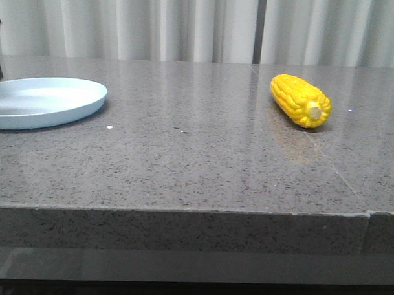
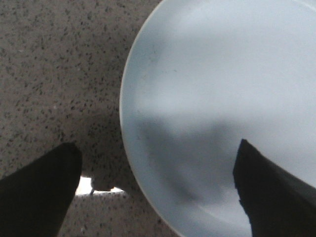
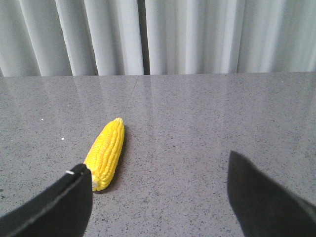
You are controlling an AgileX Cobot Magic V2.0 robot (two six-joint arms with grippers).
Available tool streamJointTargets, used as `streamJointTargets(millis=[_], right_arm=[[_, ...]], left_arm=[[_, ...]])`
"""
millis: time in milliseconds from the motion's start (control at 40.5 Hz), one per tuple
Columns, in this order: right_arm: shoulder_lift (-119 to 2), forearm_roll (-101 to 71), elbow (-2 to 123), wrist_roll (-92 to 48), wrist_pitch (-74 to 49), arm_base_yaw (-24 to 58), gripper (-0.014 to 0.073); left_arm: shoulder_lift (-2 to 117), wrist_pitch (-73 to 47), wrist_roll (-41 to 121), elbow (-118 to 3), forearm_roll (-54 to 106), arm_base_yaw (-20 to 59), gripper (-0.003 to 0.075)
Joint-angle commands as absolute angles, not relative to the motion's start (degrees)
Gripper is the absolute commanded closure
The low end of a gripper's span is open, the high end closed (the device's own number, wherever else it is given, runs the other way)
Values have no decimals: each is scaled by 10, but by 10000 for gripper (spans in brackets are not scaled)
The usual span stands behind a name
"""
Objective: Place corn on plate with both arms
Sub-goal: 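Grip the plate rim with the left gripper and lift it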
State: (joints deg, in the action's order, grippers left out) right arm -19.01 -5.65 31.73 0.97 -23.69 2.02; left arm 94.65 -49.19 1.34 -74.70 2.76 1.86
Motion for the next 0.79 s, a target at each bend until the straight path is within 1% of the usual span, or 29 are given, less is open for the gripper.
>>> streamJointTargets(millis=[0, 124, 173, 321, 395, 469, 544, 618, 667, 766], right_arm=[[-199, -59, 336, 6, -191, 17, 4], [-199, -59, 336, 6, -191, 17, 4], [-199, -59, 336, 6, -191, 17, 4], [-199, -59, 336, 6, -192, 17, 4], [-199, -59, 336, 6, -192, 17, 4], [-199, -59, 336, 6, -192, 17, 4], [-199, -59, 336, 6, -192, 17, 4], [-199, -59, 336, 6, -192, 17, 4], [-199, -59, 336, 6, -192, 17, 4], [-199, -59, 336, 6, -192, 17, 4]], left_arm=[[954, -482, 14, -787, 31, 20, 218], [974, -489, 14, -796, 32, 20, 305], [979, -489, 14, -796, 32, 20, 326], [984, -488, 14, -796, 32, 20, 349], [984, -488, 14, -796, 32, 20, 378], [984, -488, 14, -796, 32, 20, 444], [984, -488, 14, -796, 32, 20, 543], [984, -488, 14, -796, 32, 20, 671], [984, -488, 14, -796, 33, 20, 738], [984, -487, 11, -796, 34, 20, 741]])
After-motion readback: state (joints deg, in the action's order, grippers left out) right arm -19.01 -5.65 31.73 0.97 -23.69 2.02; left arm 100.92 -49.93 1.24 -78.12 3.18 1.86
